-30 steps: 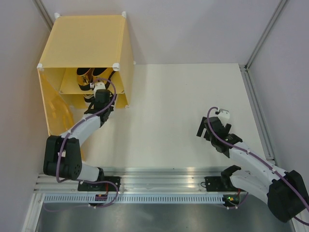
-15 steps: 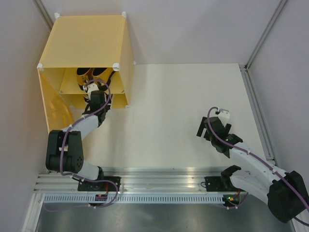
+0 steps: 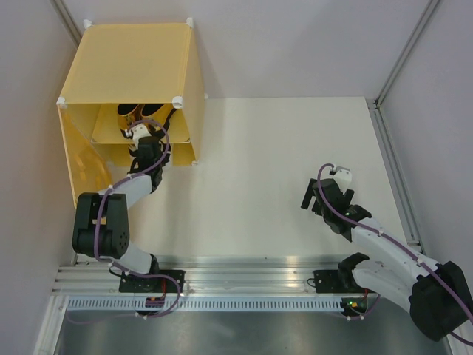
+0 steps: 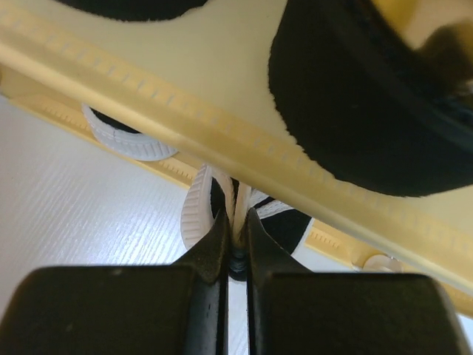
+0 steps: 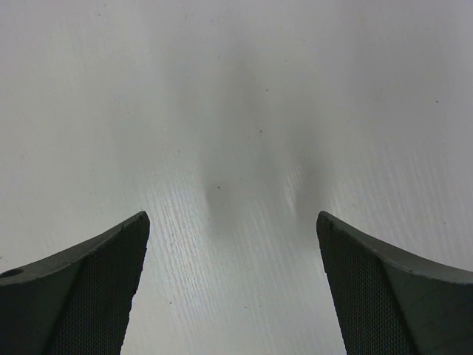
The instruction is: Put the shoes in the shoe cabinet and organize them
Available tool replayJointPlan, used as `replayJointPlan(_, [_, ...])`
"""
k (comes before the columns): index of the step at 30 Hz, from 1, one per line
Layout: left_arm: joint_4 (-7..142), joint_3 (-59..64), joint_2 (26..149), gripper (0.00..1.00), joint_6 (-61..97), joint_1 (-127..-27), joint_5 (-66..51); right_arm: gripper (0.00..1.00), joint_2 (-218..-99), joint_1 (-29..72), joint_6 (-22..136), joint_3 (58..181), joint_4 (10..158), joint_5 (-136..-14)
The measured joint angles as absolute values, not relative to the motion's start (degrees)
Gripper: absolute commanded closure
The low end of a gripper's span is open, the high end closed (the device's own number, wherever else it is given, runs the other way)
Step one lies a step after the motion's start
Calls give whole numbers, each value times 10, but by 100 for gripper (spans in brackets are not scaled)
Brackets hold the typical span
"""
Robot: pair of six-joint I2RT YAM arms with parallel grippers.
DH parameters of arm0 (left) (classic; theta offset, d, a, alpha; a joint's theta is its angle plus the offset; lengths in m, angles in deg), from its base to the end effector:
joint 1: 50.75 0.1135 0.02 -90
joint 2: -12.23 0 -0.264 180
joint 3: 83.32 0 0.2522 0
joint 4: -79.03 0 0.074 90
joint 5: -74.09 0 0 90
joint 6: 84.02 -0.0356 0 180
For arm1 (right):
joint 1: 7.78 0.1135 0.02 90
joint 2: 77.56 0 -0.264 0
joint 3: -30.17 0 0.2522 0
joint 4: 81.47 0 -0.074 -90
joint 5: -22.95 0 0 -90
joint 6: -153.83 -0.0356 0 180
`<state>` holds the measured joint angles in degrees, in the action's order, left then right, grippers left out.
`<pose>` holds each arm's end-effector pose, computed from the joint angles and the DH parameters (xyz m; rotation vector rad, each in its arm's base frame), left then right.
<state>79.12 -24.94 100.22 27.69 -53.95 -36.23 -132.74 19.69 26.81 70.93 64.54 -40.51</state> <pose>0.3236 -0.0057 0.1998 -0.5388 1.9806 0.1006 0.1704 0.0707 0.1883 0.3958 2.2695 0.0072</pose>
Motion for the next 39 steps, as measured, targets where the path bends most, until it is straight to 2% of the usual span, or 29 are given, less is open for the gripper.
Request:
replayJointPlan(27, [855,-249,1056,95,302,-515,-332,2,-1324,197,268,709,644,-418])
replayJointPlan(32, [855,-249,1056,79,304,-514,-331,2,-1325,197,268,709,644,-418])
replayJointPlan(33, [855,-249,1056,70,307,-513,-331,2,-1325,197,268,709,644,-418])
replayJointPlan(39, [849,-257,1047,51,329,-508,-327,2,-1325,197,268,709,644,-418])
